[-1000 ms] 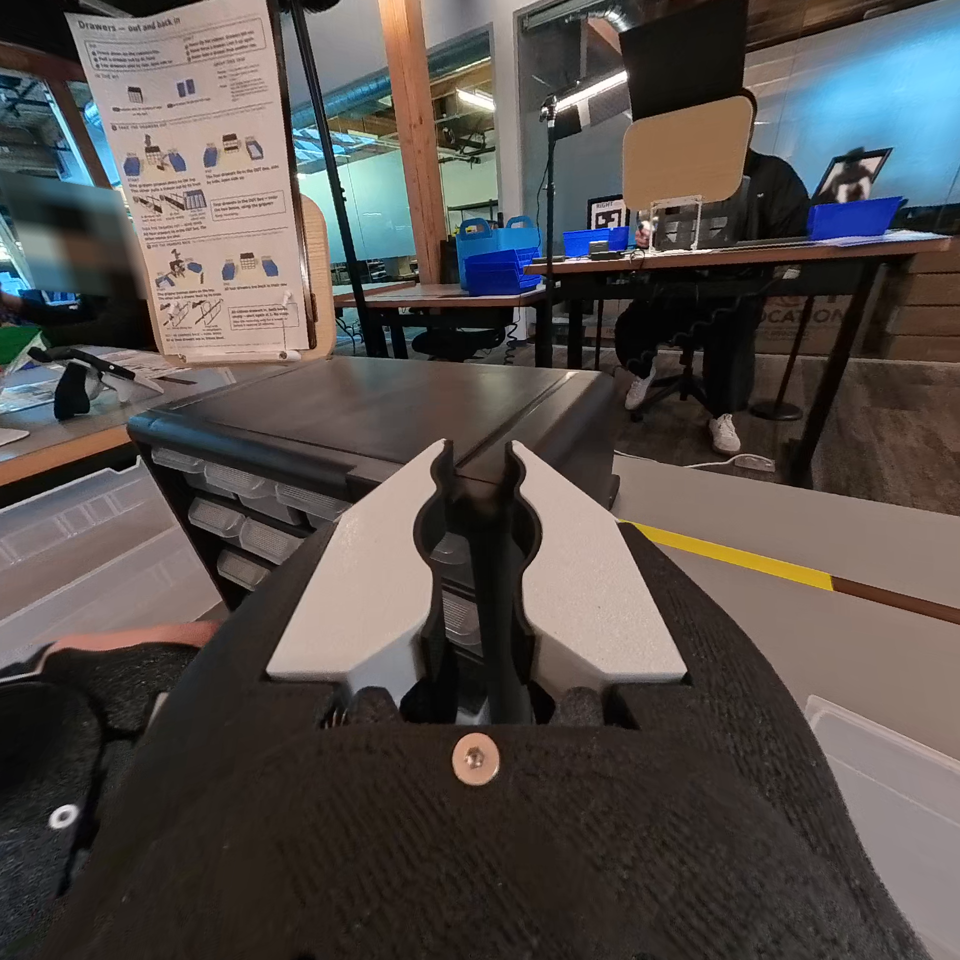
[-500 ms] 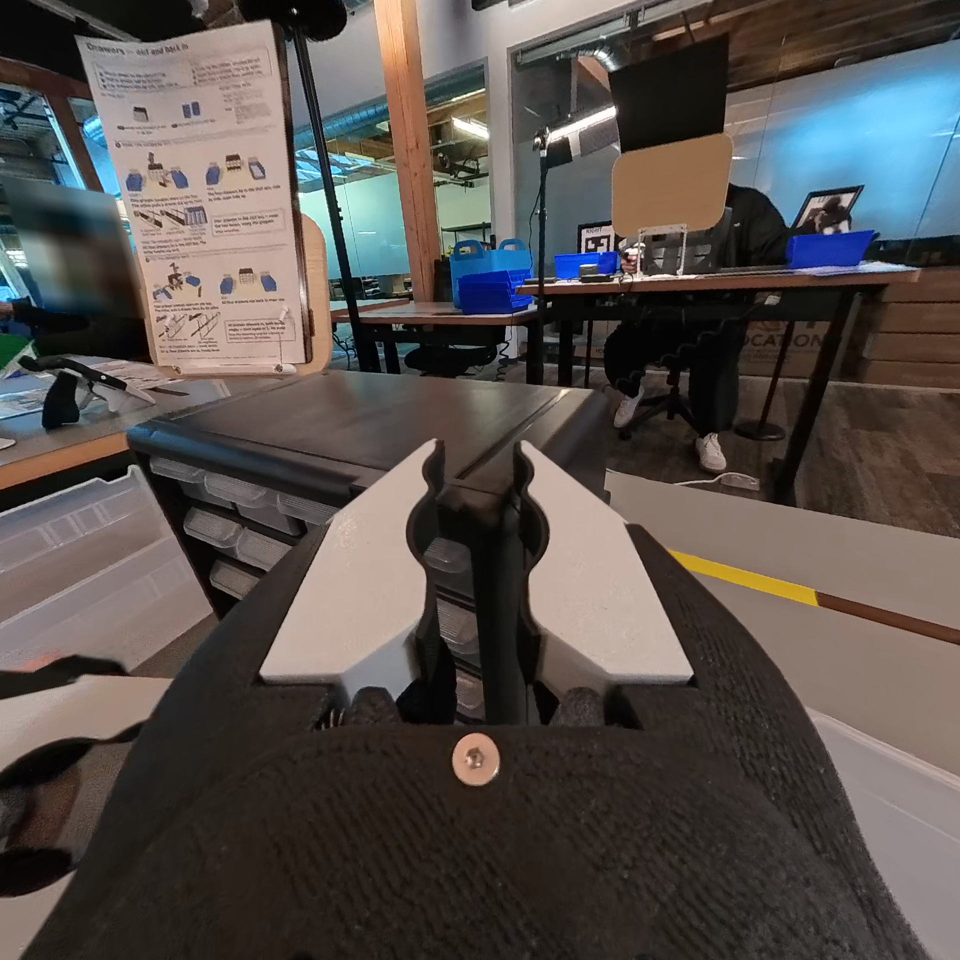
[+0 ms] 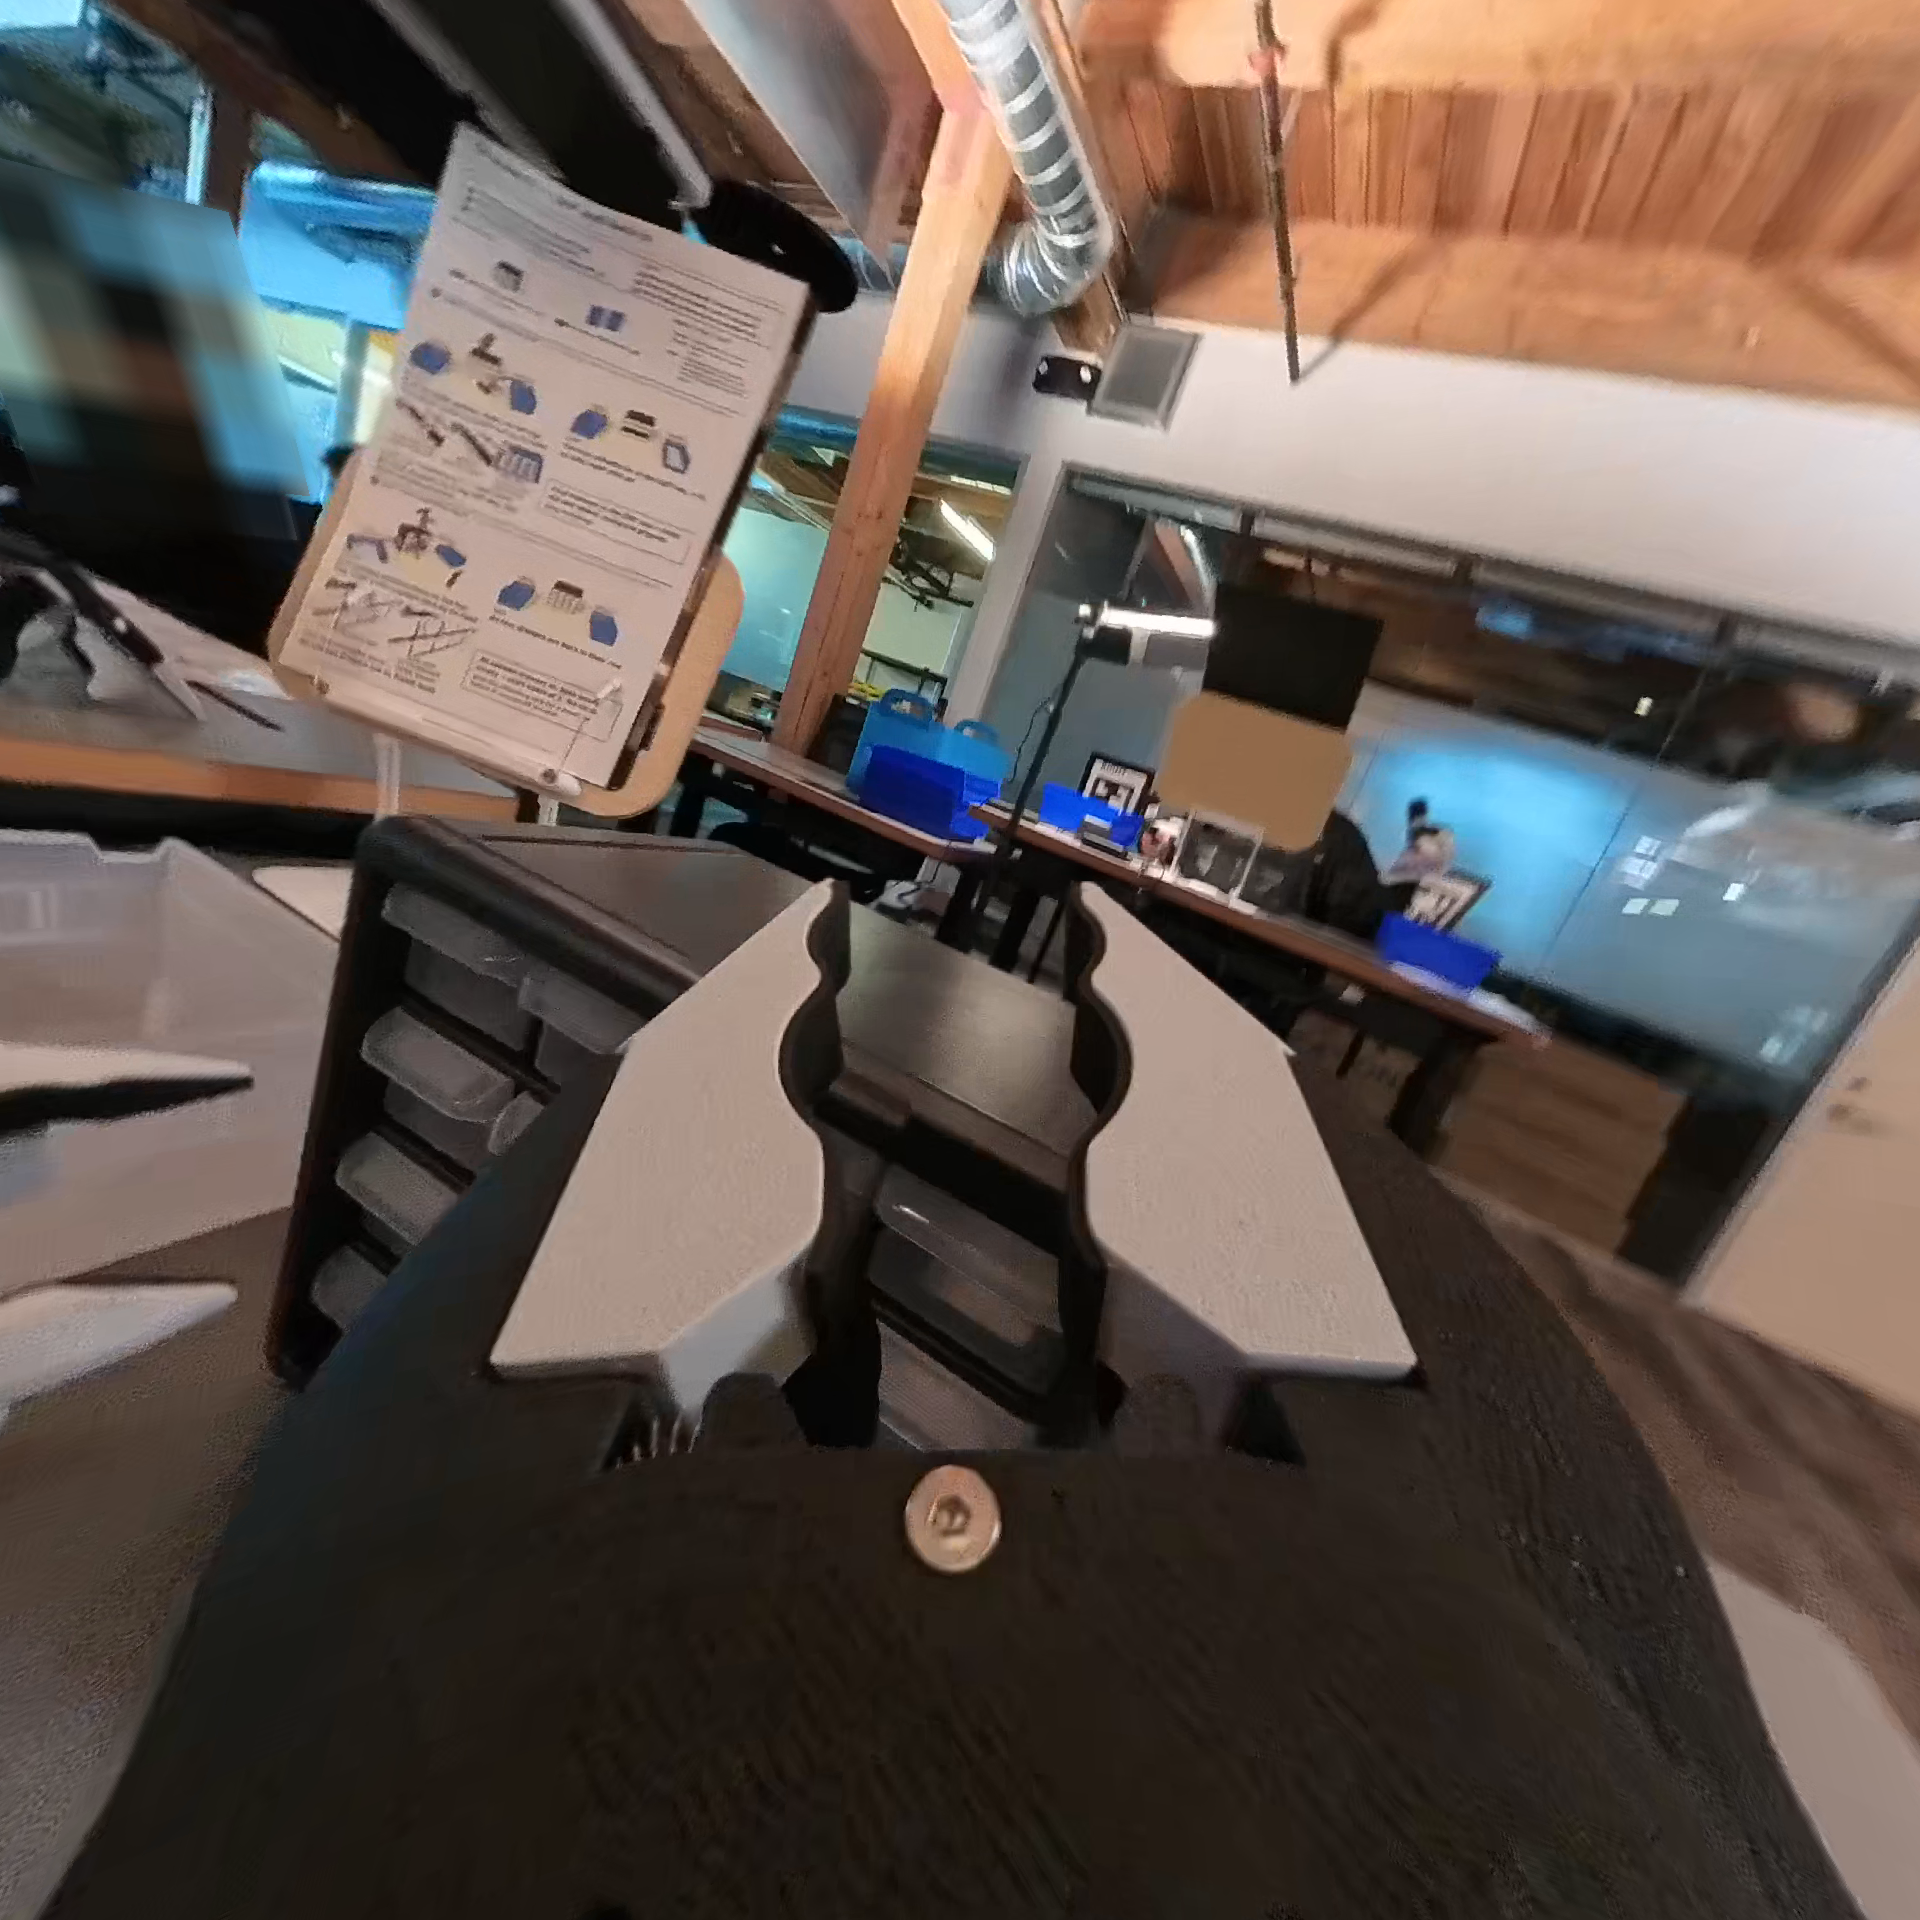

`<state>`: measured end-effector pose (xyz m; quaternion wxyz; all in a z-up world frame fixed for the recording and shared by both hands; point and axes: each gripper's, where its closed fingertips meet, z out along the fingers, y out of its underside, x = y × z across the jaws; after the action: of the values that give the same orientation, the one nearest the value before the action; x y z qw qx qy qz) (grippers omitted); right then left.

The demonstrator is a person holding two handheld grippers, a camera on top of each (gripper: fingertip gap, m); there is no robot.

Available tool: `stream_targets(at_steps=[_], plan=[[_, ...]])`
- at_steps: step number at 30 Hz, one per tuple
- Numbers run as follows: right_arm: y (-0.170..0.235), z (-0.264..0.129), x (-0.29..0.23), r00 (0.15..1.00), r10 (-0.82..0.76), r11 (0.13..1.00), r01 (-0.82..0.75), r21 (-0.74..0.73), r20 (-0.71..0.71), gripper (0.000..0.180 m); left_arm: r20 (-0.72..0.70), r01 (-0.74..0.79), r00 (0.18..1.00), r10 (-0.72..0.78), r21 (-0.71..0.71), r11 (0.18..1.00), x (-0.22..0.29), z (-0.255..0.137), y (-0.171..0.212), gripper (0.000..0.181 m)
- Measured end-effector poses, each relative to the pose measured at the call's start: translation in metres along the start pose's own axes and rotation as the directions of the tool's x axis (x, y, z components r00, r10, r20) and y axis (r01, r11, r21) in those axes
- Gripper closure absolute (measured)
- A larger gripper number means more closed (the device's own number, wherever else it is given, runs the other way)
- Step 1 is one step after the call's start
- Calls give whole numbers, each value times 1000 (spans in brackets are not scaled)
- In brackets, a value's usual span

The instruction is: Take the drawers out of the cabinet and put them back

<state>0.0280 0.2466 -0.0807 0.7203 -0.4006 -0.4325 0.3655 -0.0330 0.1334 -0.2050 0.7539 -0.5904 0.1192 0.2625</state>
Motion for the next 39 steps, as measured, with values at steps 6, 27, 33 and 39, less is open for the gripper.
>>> stream_targets(at_steps=[6,27,33,39], plan=[[2,1,-85,970,-243,962,240,132,7,142,82,47,995,-48,7,999,-32,-10,15,126],[119,20,-185,773,-608,780,624,-47,181,152,330,310,879,-343,149,939,-117,-3,-56,119],[118,28,-177,786,-595,793,608,-35,169,160,81,567,823,-562,-160,808,-158,39,-70,113],[117,29,-175,786,-590,798,602,-9,183,157,19,462,850,-527,-509,727,-131,34,-19,111]])
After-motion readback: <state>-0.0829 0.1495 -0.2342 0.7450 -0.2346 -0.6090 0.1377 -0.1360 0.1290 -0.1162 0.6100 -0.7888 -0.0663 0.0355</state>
